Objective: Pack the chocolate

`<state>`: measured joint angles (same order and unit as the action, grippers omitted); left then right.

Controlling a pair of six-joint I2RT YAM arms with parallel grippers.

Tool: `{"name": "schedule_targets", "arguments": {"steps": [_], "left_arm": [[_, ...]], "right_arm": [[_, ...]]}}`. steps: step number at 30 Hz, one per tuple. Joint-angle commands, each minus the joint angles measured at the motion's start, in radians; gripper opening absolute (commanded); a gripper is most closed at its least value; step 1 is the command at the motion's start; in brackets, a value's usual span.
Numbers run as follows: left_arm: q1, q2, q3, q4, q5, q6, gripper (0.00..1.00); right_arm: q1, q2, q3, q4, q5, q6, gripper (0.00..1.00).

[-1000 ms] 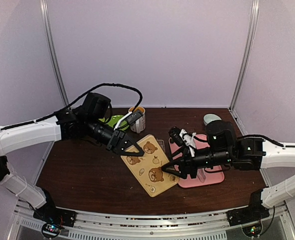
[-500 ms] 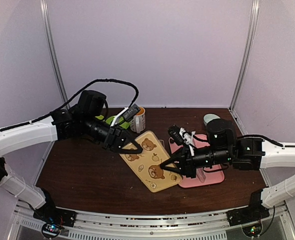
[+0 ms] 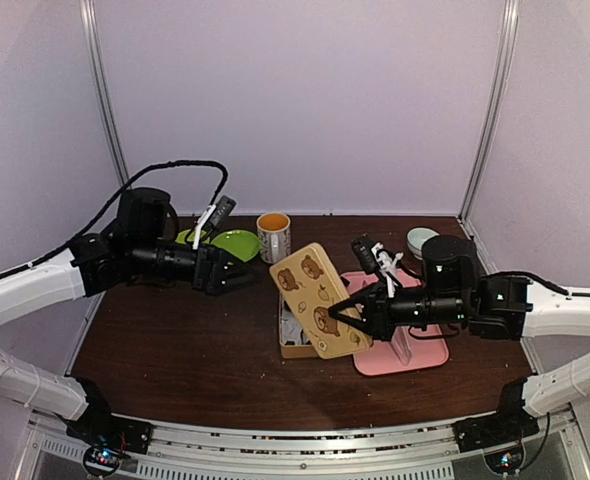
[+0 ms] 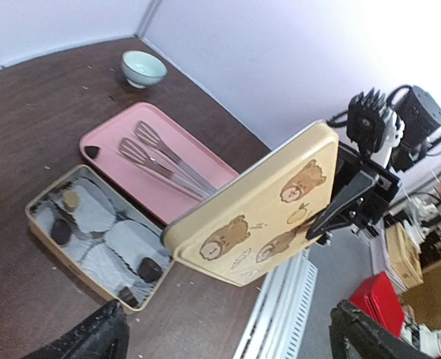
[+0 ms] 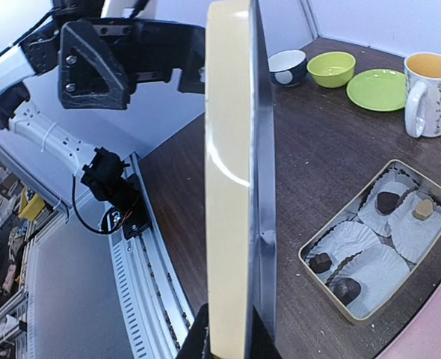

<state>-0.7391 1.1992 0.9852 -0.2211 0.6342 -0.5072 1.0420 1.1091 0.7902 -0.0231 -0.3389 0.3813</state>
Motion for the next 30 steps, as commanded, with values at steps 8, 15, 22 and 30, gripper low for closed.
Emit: {"name": "schedule_targets", "arguments": {"steps": [8,15,22,30], "left_arm": [[0.02,-0.109,-0.199,0.235,-0.296,-0.117,0.97],[0.044,-0.11,-0.314,0.349,-0.316,-0.19,0.98],[0.064,-0.001,-0.322,0.334,-0.304,-0.207,0.96],[0.069,0.185,-0.258,0.311,-0.294,-0.2,0.89]], "right_arm": [[-0.042,0.237,0.067,0.223,0.093,0.355,0.01],[-0.083,0.424,0.048,0.548,0.044,0.633,0.01],[-0.103,0.561,0.038,0.731,0.078,0.768,0.04],[-0.13,0.6,0.019,0.714,0.122,0.772,0.07]]}}
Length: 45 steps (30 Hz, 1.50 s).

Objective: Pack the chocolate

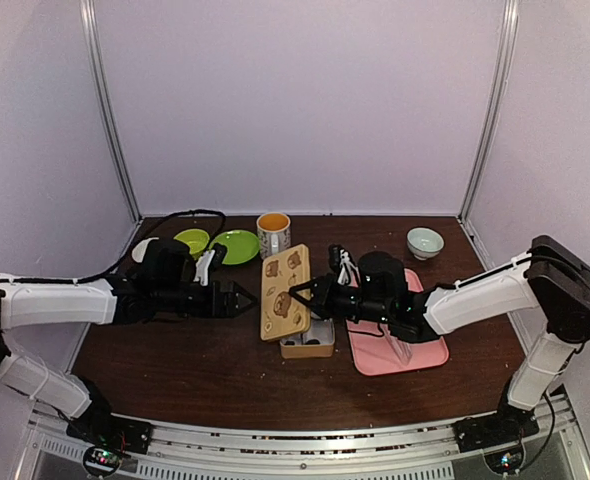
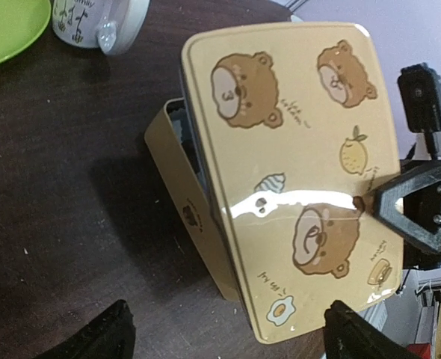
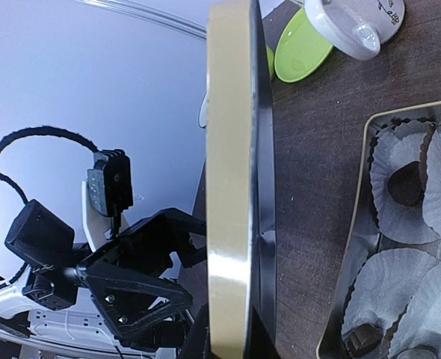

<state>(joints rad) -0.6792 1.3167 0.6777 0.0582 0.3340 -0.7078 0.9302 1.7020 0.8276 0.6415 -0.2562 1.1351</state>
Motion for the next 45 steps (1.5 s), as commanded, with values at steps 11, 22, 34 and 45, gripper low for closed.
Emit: {"name": "schedule_targets", "arguments": {"steps": [11,22,34,45], "left_arm": [[0.009,0.26,0.1,0.139,0.111,-0.005,0.64],[-0.001,0.384,0.117,0.234,0.178,-0.039,0.55],[-0.022,0.461,0.17,0.243,0.203,-0.036,0.43],[-0.028,0.471,0.178,0.252,0.205,-0.038,0.41]], "right_arm": [[-0.054,0.061,-0.03,-0.006,-0.023,0.017,0.1],[-0.086,0.062,-0.037,-0.093,-0.04,-0.02,0.13],[-0.128,0.048,-0.012,-0.208,-0.037,-0.1,0.28],[-0.133,0.023,0.047,-0.376,0.01,-0.205,0.32]]}}
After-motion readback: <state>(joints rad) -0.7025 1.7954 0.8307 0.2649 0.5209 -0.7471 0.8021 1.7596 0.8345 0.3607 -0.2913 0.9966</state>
